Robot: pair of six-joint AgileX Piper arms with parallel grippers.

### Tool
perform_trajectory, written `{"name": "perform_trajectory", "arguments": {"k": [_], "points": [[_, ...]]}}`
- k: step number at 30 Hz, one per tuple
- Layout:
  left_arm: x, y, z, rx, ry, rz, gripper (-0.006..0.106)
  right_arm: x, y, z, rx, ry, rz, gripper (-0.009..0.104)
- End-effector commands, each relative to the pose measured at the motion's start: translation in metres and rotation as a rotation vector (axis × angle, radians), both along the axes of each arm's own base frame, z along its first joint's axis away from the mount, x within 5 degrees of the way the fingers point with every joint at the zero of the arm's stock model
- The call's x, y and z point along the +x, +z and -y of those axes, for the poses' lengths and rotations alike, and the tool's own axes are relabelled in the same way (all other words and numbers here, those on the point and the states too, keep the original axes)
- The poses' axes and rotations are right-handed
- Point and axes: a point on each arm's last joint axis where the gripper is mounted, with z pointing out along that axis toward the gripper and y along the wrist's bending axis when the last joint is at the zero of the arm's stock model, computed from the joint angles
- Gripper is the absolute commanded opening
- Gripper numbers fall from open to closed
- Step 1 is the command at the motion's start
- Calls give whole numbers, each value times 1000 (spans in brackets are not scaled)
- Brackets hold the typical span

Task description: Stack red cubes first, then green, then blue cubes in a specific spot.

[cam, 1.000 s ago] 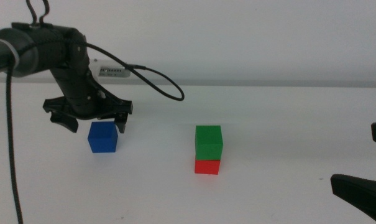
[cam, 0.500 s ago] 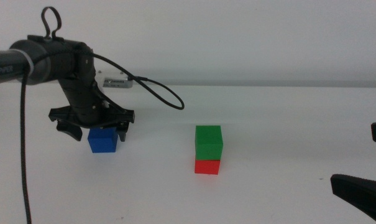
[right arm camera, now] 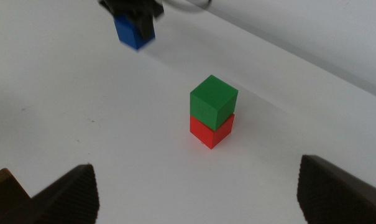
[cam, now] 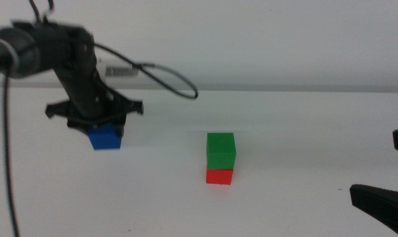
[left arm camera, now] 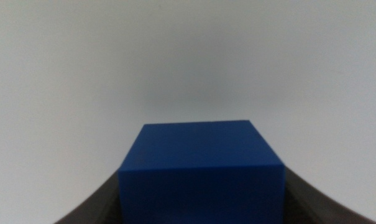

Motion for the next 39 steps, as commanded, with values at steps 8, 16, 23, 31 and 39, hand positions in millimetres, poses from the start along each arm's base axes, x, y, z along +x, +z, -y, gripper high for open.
{"name": "perform_trajectory", "arguments": {"k": [8,16,23,31,39], "points": [[-70,98,91,-30,-23,54,-2,0,-1,1,-1,0,10,85],[-88,107,183,1,-160,117,-2,0,-1,1,-1,0,10,85],[-82,79,216,-5,-159,68,-2,0,-1,1,-1,0,10,85],[-78,72,216,27,-100,84,-2,0,-1,1,-1,0,10,85],[-74,69,214,25,-44,81,-2,0,-1,1,-1,0,10,85]]}}
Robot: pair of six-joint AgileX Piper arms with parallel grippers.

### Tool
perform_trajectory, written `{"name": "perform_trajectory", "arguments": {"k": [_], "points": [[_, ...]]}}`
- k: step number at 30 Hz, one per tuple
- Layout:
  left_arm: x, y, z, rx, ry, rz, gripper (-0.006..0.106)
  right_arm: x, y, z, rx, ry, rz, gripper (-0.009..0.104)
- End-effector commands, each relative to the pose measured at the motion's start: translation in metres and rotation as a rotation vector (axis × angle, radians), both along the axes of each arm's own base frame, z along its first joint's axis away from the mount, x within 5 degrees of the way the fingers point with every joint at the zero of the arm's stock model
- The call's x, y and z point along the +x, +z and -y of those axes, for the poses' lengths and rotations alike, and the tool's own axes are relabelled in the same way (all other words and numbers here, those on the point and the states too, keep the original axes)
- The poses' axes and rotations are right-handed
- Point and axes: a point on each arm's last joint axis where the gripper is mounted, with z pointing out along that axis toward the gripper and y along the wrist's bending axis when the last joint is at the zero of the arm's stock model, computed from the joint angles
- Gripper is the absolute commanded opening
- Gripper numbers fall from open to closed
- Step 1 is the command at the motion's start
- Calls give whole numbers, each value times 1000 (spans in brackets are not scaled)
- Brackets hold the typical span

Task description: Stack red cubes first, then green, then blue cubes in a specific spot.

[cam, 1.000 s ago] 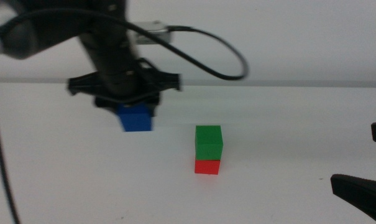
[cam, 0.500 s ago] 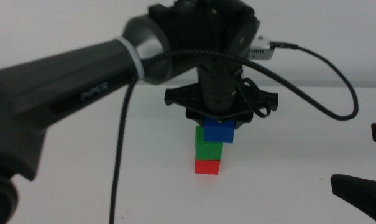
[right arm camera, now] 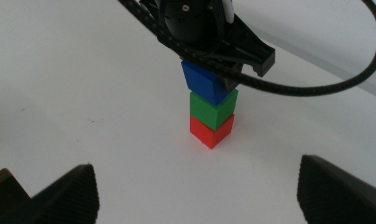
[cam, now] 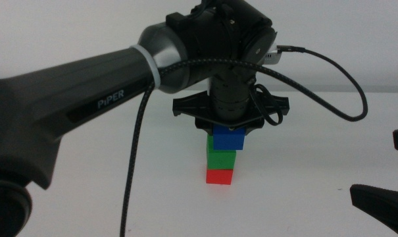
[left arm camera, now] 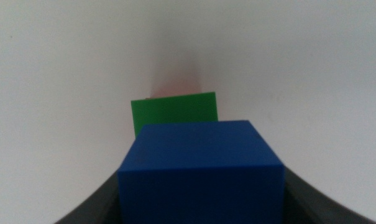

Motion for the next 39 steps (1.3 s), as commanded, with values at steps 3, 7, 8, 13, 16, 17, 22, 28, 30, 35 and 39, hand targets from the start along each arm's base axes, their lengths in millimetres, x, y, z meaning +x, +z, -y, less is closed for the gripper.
{"name": "perform_trajectory", "arguments": {"k": [3,7,8,13,16,17,22,28,30,35,39], "points": [[-2,-3,-6,65,52,-58,-2,0,-1,1,-1,0,10,85],[-2,-7,-6,67,67,-64,-2,0,-1,1,-1,0,10,85],[-1,-8,-5,69,67,-66,-2,0,-1,1,-1,0,10,85],[0,-9,-5,72,77,-62,-2,0,-1,1,-1,0,10,85],[0,-9,-5,68,75,-56,-2,0,-1,1,-1,0,10,85],[0,-9,-5,67,74,-54,-2,0,-1,1,-1,0,10,85],[3,-16,-4,87,78,-53,-2,0,-1,1,-1,0,10,85],[5,-21,-2,89,76,-55,-2,0,-1,1,-1,0,10,85],[5,-21,-2,87,88,-54,-2,0,-1,1,-1,0,10,85],[6,-21,-2,91,86,-41,-2,0,-1,1,-1,0,10,85],[7,-20,-2,89,83,-29,-2,0,-1,1,-1,0,10,85]]}}
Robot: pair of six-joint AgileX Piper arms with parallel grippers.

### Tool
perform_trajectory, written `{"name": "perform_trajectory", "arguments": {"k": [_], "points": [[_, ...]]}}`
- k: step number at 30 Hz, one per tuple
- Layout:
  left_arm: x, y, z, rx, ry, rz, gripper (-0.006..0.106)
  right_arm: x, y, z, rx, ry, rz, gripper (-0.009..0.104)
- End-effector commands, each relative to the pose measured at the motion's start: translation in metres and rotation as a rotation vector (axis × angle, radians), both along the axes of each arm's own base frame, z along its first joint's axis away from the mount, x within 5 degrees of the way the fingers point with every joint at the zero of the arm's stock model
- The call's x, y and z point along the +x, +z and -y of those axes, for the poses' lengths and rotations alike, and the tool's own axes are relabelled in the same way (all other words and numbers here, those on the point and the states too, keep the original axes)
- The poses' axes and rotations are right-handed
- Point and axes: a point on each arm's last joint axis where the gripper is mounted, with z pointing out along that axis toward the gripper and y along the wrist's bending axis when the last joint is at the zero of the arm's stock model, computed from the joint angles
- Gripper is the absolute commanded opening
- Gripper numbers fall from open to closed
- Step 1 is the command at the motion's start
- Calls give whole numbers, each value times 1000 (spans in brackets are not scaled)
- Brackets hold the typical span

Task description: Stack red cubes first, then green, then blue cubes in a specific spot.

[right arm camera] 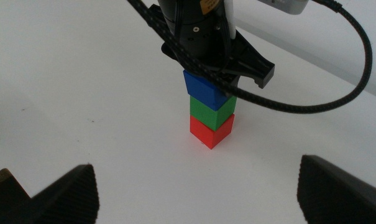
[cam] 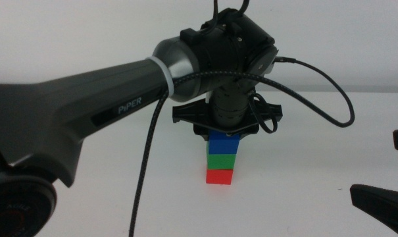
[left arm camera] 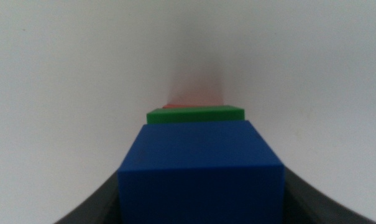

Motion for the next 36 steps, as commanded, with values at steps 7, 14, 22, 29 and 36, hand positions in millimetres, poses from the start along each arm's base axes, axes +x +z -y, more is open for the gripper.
{"name": "perform_trajectory", "arguments": {"k": [7,14,22,29,36], "points": [[2,-6,-2,32,15,-12,-2,0,-1,1,-1,0,10,85],[4,-16,1,47,-1,-36,-2,0,-1,1,-1,0,10,85],[4,-19,1,68,-39,-41,26,0,-1,1,-1,0,10,85],[2,-2,-8,126,-80,-7,74,0,-1,1,-1,0,10,85],[-19,77,-35,111,-232,140,94,0,-1,1,-1,0,10,85]]}}
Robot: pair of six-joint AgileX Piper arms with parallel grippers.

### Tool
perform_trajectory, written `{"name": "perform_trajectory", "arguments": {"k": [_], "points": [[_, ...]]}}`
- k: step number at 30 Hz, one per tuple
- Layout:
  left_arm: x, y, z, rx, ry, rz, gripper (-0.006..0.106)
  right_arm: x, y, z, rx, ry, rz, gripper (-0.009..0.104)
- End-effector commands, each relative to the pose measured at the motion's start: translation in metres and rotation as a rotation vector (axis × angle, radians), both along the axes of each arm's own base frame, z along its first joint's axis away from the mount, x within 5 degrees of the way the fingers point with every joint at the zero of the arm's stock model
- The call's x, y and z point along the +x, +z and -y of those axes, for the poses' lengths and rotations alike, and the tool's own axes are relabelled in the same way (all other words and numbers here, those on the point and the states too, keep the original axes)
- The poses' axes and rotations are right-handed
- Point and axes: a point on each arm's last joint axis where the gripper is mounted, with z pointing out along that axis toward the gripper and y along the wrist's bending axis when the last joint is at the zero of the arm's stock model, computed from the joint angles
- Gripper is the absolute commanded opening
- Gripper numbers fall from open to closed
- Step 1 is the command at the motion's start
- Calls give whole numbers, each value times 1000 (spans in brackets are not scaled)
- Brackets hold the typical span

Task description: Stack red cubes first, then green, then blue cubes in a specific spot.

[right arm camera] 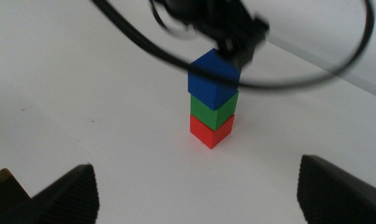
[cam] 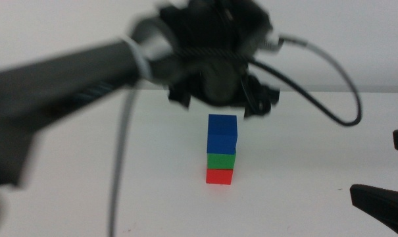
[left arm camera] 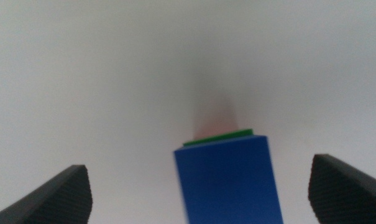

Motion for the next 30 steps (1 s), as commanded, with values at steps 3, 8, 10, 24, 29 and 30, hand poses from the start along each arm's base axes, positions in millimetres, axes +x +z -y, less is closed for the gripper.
{"name": "perform_trajectory", "arguments": {"k": [3,8,10,24,29,30], "points": [[-35,71,-41,67,-190,83,94,0,-1,1,-1,0,10,85],[-101,121,-100,74,-459,165,94,0,-1,1,-1,0,10,85],[-129,135,-127,30,-455,206,94,0,-1,1,-1,0,10,85],[-226,121,-245,-166,-287,555,94,0,-1,1,-1,0,10,85],[-235,100,-268,-154,-157,735,94,-1,0,1,0,0,12,85],[-237,95,-272,-137,-122,756,94,-1,0,1,0,0,12,85]]}}
